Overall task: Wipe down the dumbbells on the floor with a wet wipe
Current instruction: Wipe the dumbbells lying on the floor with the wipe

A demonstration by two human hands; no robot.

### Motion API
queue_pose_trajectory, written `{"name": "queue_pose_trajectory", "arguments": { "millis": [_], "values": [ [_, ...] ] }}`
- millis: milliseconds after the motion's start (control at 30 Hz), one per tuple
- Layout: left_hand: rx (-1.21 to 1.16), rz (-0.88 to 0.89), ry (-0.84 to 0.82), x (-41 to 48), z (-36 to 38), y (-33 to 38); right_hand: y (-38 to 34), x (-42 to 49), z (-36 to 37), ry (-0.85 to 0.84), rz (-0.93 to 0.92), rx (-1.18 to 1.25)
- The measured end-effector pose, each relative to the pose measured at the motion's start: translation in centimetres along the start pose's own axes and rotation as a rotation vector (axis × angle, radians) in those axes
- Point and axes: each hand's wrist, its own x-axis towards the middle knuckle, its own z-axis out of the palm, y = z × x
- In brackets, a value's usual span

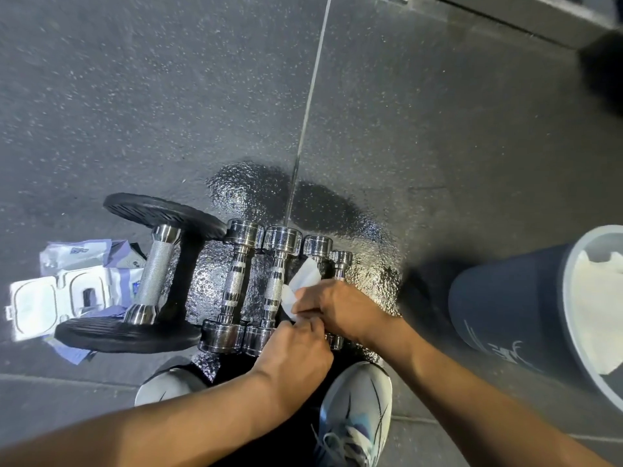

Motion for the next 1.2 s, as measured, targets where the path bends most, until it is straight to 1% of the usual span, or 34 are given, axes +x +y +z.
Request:
{"name": "queue_pose_trajectory", "arguments": {
  "millis": [200, 300, 400, 467, 567, 600, 633, 667, 733, 800, 867, 933, 1000, 1100, 1200],
  "values": [
    [0.061, -0.003, 0.028, 0.0, 0.2, -0.1, 0.0, 0.3, 1.1, 0.077, 0.049, -0.070],
    [0.009, 0.002, 0.003, 0.0, 0.2, -0.3, 0.3, 0.8, 2.0, 0.153, 0.092, -0.153],
    [0.023, -0.013, -0.006, 0.0, -0.3, -0.6, 1.1, 1.6, 1.9, 0.266, 0.114, -0.254],
    [0.021, -0.019, -0.016, 0.1, -0.8, -0.9, 1.4, 1.9, 1.5, 0.240, 0.117, -0.267],
    [-0.032, -0.040, -0.018, 0.4, -0.8, -1.7, 0.5, 1.6, 1.1, 0.120, 0.081, -0.313],
    [-0.054, -0.024, -0.014, 0.4, -1.0, -2.0, 0.2, 1.2, 1.2, 0.096, 0.081, -0.253],
    [-0.045, 0.012, -0.058, 0.3, -1.2, -2.4, 0.0, 0.9, 1.4, 0.096, 0.050, -0.217],
    [-0.043, 0.024, -0.061, 0.2, -1.1, -2.6, 0.0, 0.5, 1.6, 0.063, 0.022, -0.182],
    [-0.054, 0.011, -0.029, 0.3, -0.6, -2.9, -0.7, 0.5, 0.9, -0.015, 0.007, -0.157],
    [-0.041, 0.009, -0.049, 0.3, -0.9, -2.6, -0.7, 0.5, 0.6, -0.034, 0.007, -0.078],
    [-0.013, -0.012, -0.003, 0.6, 0.0, -2.4, -0.6, 0.8, 1.0, -0.014, 0.047, -0.056],
    [0.000, -0.018, 0.005, 0.5, -0.2, -2.5, -0.3, 1.0, 1.9, 0.055, 0.099, -0.084],
    [-0.022, -0.034, 0.015, 0.2, -0.1, -2.6, -0.2, 1.3, 2.3, 0.135, 0.114, -0.126],
    [-0.040, -0.025, 0.027, 0.1, 0.4, -2.7, -0.5, 1.8, 1.3, 0.211, 0.080, -0.337],
    [-0.023, -0.042, 0.019, 0.3, 0.2, -2.6, -0.7, 2.0, 0.4, 0.192, 0.040, -0.435]
  ]
}}
